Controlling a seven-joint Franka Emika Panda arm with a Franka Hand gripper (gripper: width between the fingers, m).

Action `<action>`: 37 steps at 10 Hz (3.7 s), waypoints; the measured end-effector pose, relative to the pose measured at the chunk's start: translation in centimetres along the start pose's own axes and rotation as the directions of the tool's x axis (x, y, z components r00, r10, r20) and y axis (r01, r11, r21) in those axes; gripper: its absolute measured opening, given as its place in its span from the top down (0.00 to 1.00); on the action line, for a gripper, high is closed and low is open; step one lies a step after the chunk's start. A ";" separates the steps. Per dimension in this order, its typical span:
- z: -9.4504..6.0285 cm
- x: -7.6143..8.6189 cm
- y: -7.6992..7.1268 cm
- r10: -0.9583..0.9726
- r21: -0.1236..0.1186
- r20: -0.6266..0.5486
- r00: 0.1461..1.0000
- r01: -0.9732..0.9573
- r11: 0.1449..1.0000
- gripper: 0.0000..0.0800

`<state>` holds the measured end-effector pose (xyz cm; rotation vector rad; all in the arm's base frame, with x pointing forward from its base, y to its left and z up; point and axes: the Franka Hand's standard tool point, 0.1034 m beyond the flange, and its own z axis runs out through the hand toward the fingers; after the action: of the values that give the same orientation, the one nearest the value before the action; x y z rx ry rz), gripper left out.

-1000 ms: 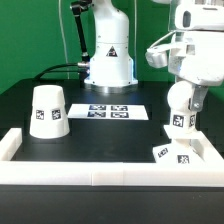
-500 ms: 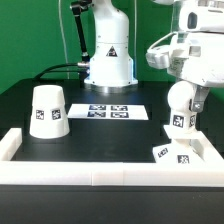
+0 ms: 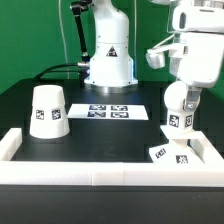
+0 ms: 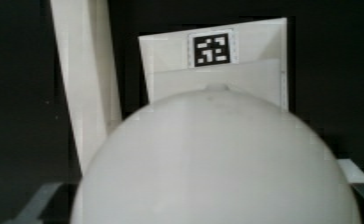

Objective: Assemble lamp

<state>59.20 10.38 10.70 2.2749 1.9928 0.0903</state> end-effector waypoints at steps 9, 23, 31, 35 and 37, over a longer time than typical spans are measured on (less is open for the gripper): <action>-0.1 0.3 0.1 0.721 -0.002 -0.016 0.692 -0.721 0.692 0.28; 0.1 -0.8 0.2 0.972 0.038 0.021 -0.235 -0.971 -0.235 0.28; 0.0 -0.9 0.0 0.527 -0.001 0.141 -0.838 -0.532 -0.846 0.28; -0.1 -0.5 0.0 0.306 -0.028 0.163 -0.938 -0.315 -0.949 0.28; -0.2 -0.4 0.0 0.318 -0.025 0.163 -0.934 -0.326 -0.945 0.27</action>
Offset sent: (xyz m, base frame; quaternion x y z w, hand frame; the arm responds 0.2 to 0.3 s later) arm 0.0002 -0.0013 0.0008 -0.0068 -0.0010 0.2162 0.9763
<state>59.08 10.00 10.87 2.5348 -2.0585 -0.0309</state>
